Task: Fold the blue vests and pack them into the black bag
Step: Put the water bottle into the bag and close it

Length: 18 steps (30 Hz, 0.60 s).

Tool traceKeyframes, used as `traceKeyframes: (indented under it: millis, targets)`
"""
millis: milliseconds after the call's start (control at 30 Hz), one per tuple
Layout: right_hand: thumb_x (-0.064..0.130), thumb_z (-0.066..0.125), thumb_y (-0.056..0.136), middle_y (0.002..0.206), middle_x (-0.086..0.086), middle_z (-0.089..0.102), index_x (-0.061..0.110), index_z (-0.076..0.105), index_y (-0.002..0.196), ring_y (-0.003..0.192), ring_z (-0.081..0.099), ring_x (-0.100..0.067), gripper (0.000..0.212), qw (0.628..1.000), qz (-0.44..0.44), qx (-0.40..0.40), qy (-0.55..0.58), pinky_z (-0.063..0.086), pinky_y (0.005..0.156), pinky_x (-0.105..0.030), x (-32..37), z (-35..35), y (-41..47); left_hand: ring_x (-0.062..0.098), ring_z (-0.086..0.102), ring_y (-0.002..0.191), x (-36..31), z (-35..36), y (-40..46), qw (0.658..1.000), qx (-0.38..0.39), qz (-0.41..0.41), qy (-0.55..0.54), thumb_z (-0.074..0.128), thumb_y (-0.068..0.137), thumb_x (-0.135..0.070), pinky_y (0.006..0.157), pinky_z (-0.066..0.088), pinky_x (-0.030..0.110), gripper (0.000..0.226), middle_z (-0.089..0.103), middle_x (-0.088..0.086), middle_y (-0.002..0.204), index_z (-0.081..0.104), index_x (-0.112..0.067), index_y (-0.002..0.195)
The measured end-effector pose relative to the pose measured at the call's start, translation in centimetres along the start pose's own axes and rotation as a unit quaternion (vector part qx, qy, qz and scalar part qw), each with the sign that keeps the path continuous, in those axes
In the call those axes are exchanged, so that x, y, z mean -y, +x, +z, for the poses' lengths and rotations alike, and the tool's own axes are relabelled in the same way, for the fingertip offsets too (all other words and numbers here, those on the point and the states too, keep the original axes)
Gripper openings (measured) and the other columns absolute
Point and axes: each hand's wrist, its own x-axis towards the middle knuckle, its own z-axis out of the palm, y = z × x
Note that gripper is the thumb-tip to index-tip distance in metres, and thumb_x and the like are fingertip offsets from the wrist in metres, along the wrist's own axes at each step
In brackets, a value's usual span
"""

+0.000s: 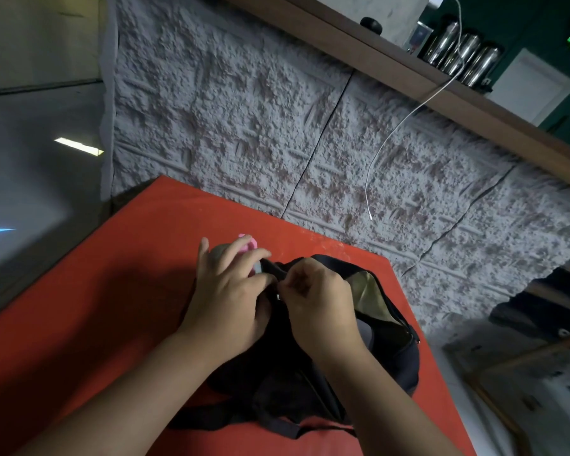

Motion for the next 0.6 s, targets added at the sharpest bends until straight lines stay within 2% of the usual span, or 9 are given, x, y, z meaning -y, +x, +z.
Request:
traceKeyframes:
  millis: [100,233,333,400,500,567,600]
  targets:
    - [0.019,0.064,0.087,0.071,0.006,0.067,0.026,0.059,0.078,0.069,0.062,-0.015,0.012,0.999,-0.002,0.001,-0.052,0.052,0.065,-0.038,0.0,0.1,-0.1,0.024,0.038,0.142,0.3,0.2,-0.1,0.999,-0.020,-0.012,0.044,0.078,0.071,-0.019,0.112,0.014,0.073,0.014,0.059,-0.006,0.128,0.074,-0.024,0.083]
    - [0.019,0.059,0.086,0.069,0.004,0.064,0.026,0.053,0.073,0.069,0.059,-0.021,0.016,0.994,0.032,-0.014,-0.104,0.046,0.060,-0.035,-1.4,-0.6,0.3,0.020,0.041,0.140,0.6,-0.4,0.3,0.994,-0.045,-0.077,0.061,0.073,0.067,-0.020,0.113,0.014,0.073,0.011,0.060,-0.006,0.124,0.069,-0.027,0.075]
    - [0.023,0.066,0.084,0.063,0.010,0.057,0.029,0.051,0.067,0.064,0.054,-0.016,0.024,0.990,0.070,-0.027,-0.116,0.038,0.057,-0.029,-3.3,-1.8,0.6,0.022,0.041,0.140,0.9,-0.4,0.5,0.990,-0.042,-0.110,0.076,0.070,0.066,-0.021,0.113,0.014,0.073,0.010,0.059,-0.004,0.126,0.067,-0.026,0.074]
    - [0.025,0.071,0.083,0.063,0.013,0.056,0.029,0.057,0.070,0.059,0.049,-0.006,0.019,0.989,0.082,-0.035,-0.117,0.033,0.050,-0.018,-4.4,-2.7,0.4,0.026,0.041,0.139,0.6,-0.5,0.7,0.990,-0.038,-0.116,0.071,0.070,0.064,-0.019,0.113,0.013,0.074,0.015,0.057,0.000,0.128,0.068,-0.024,0.078]
    - [0.024,0.072,0.083,0.067,0.014,0.058,0.027,0.063,0.075,0.060,0.051,0.001,0.013,0.991,0.076,-0.035,-0.103,0.033,0.049,-0.011,-5.4,-3.5,-0.1,0.031,0.043,0.138,-1.7,-0.3,1.0,0.997,-0.043,-0.053,0.044,0.064,0.062,-0.011,0.113,0.016,0.073,0.030,0.058,0.006,0.130,0.070,-0.018,0.090]
    - [0.022,0.072,0.083,0.068,0.012,0.063,0.026,0.064,0.076,0.064,0.057,-0.002,0.012,0.994,0.060,-0.040,-0.081,0.038,0.052,-0.014,-5.6,-3.6,-0.6,0.033,0.044,0.138,-3.9,0.4,0.9,0.999,-0.038,0.025,0.017,0.052,0.067,-0.010,0.117,0.019,0.065,0.040,0.059,0.009,0.132,0.071,-0.013,0.102]
    - [0.021,0.071,0.083,0.068,0.010,0.066,0.026,0.064,0.076,0.065,0.059,-0.005,0.012,0.995,0.051,-0.041,-0.070,0.043,0.055,-0.020,-5.7,-3.6,-0.8,0.032,0.046,0.136,-4.8,1.0,0.8,0.998,-0.026,0.057,0.011,0.048,0.070,-0.011,0.120,0.020,0.060,0.044,0.060,0.010,0.131,0.071,-0.011,0.107]
